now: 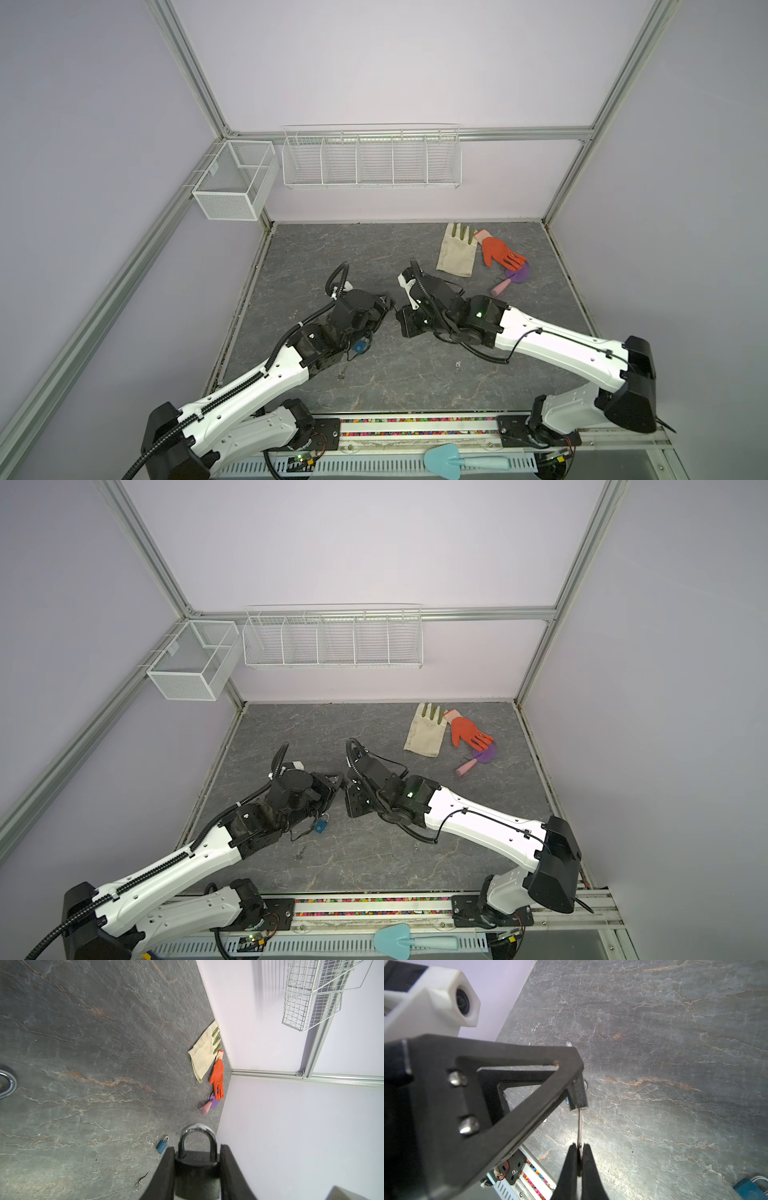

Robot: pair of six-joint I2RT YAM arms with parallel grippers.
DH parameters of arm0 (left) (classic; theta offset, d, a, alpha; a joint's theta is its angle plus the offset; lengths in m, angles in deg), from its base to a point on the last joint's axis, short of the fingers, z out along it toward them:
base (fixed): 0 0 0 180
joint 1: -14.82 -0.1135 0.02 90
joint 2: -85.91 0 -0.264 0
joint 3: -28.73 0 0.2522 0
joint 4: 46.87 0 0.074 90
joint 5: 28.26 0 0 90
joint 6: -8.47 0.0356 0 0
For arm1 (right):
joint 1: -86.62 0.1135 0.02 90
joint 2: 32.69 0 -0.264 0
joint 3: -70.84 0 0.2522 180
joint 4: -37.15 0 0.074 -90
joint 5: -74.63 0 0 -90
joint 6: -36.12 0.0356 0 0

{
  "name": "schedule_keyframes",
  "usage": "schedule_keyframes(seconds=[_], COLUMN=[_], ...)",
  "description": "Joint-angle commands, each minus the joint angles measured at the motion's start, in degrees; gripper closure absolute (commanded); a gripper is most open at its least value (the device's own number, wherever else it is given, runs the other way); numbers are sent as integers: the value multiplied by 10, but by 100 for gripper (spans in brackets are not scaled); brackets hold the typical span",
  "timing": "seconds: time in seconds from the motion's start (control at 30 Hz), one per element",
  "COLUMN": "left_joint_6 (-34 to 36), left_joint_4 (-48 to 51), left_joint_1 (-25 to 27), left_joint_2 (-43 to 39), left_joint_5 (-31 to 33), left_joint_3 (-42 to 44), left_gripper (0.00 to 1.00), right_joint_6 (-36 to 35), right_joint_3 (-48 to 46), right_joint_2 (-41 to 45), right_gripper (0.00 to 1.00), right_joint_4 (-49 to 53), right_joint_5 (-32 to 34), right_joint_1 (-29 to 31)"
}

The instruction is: Unlock with the key

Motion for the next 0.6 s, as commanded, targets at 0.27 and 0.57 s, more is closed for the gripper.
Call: schedule_keyframes(seconds=[0.27, 0.57], left_joint_6=[-10, -6], left_joint_4=[-8, 4], left_joint_1=[17, 45], left_joint_2=[4, 13], left_joint_5=[-50, -45], left_joint_3=[-19, -26], left_gripper=[100, 100], right_joint_6=[-57, -17], right_joint_3=[31, 24], right_joint_2=[-11, 4], right_gripper=[93, 93], right_joint_4=[1, -85], right_joint_5=[125, 12], right_joint_1=[42, 10])
